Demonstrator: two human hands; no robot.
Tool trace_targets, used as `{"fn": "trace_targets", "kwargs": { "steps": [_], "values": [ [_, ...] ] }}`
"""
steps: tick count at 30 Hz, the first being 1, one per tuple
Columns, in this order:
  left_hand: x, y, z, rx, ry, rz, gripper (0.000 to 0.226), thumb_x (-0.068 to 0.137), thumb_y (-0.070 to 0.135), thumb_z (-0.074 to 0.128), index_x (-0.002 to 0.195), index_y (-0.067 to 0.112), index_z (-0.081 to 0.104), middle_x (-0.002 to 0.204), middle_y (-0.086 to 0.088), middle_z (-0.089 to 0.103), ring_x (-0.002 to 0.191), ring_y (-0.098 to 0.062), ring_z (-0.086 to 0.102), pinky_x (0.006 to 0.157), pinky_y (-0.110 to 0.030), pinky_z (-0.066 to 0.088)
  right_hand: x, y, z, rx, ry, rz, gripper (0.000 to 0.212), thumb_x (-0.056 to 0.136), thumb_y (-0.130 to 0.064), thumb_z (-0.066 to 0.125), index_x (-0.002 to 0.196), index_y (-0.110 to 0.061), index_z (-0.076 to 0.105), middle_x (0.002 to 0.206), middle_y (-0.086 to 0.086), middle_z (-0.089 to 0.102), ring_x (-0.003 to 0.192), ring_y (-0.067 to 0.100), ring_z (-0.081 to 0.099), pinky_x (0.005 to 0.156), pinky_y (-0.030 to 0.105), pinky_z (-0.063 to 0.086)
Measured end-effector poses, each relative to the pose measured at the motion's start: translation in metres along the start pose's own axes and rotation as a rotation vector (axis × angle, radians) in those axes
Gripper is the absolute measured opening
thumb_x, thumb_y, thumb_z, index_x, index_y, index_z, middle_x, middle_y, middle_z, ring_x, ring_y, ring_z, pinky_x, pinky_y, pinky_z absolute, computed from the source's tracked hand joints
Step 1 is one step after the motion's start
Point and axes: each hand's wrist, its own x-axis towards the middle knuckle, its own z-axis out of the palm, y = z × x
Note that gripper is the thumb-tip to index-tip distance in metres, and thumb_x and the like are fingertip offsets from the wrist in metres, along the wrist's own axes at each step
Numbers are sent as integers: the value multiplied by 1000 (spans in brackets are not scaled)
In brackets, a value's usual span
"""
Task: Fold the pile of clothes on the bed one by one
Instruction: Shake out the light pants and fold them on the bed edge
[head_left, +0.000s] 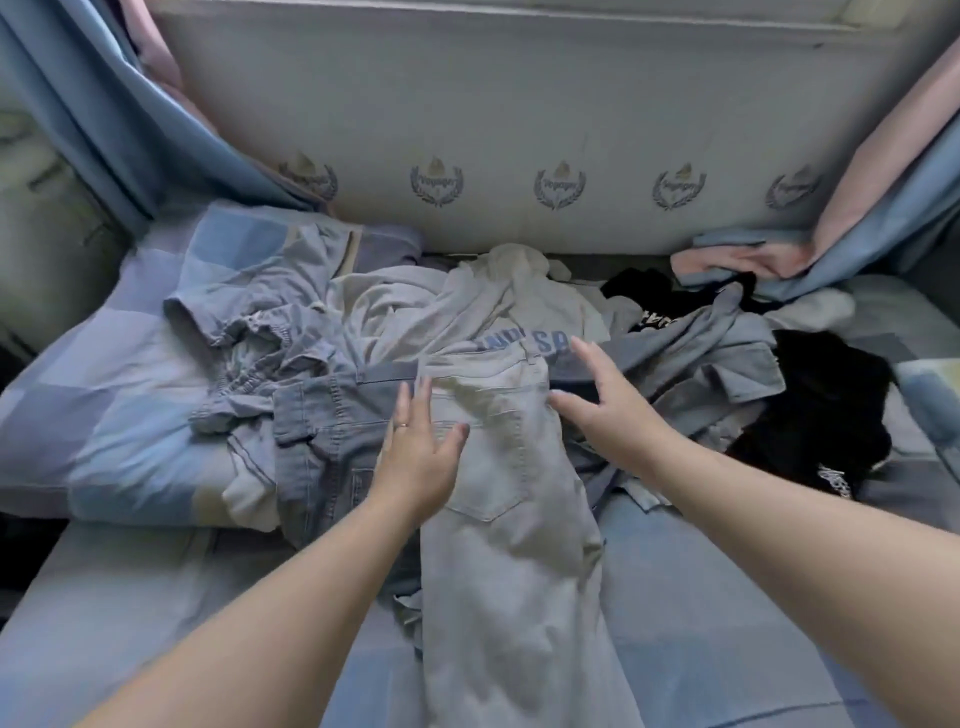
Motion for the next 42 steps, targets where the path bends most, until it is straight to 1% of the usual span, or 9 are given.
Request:
{"fn": "trace_targets", "kwargs": {
  "steps": [5, 14, 20, 25, 29, 33, 35, 38, 42],
  "values": [
    [-73, -23, 21, 286, -95, 92, 72, 101, 55, 43, 159, 42, 3, 168, 11, -11, 155, -17, -8, 124, -42, 8, -74, 38, 12, -293, -118, 98, 72, 96, -60, 48, 155, -53, 7, 166, -21, -8, 154, 14, -11, 122, 57, 6],
    [-255, -55, 87, 321, -253, 13, 69, 101, 60, 37, 158, 47, 0, 166, 17, -13, 154, -13, -10, 123, -41, 9, -255, 125, 24, -445, -213, 203, 73, 95, -66, 41, 152, -57, -4, 164, -24, -15, 154, 15, -12, 122, 58, 7],
    [-413, -122, 158, 259, -296, -223, 69, 100, 54, 47, 159, 38, 13, 169, 9, 5, 154, -18, 8, 123, -43, 19, -382, 221, 59, -367, -244, 213, 72, 97, -57, 48, 157, -44, 11, 167, -15, 5, 155, 16, 6, 123, 44, 13],
    [-519, -193, 218, 184, -357, -485, 81, 96, 50, 58, 160, 25, 13, 168, 0, 14, 154, -22, 15, 123, -39, 19, -470, 303, 105, -225, -310, 336, 64, 101, -47, 51, 158, -37, 24, 161, -13, 30, 148, 14, 28, 118, 40, 31],
    [-554, -228, 248, 127, -241, -614, 86, 91, 42, 69, 158, 15, 23, 160, -8, 30, 146, -29, 30, 119, -41, 26, -506, 348, 138, -213, -341, 412, 59, 101, -39, 55, 155, -32, 31, 149, -7, 48, 136, 17, 46, 107, 36, 40],
    [-559, -246, 265, -4, -69, -656, 56, 89, 39, 72, 135, 18, 46, 124, 0, 59, 116, -23, 58, 96, -42, 49, -510, 372, 173, -279, -330, 384, 58, 97, -38, 61, 150, -23, 42, 136, -1, 57, 121, 20, 56, 102, 36, 44],
    [-558, -251, 269, -62, -61, -683, 36, 94, 38, 68, 118, 18, 50, 106, 4, 62, 102, -23, 62, 81, -39, 50, -507, 377, 187, -322, -306, 374, 57, 95, -40, 63, 146, -22, 46, 130, 2, 56, 116, 21, 56, 98, 34, 43],
    [-558, -257, 270, -85, -60, -672, 25, 98, 37, 62, 109, 14, 59, 102, 2, 65, 94, -22, 62, 72, -34, 44, -502, 375, 204, -330, -267, 405, 52, 92, -41, 66, 137, -18, 52, 120, 6, 58, 109, 25, 57, 87, 32, 42],
    [-564, -261, 273, -171, -48, -657, 24, 102, 31, 56, 109, 12, 68, 100, 0, 70, 96, -22, 65, 75, -30, 43, -493, 366, 223, -273, -307, 465, 41, 89, -44, 69, 119, -18, 59, 110, 2, 64, 99, 22, 60, 80, 32, 44]
  ]
}}
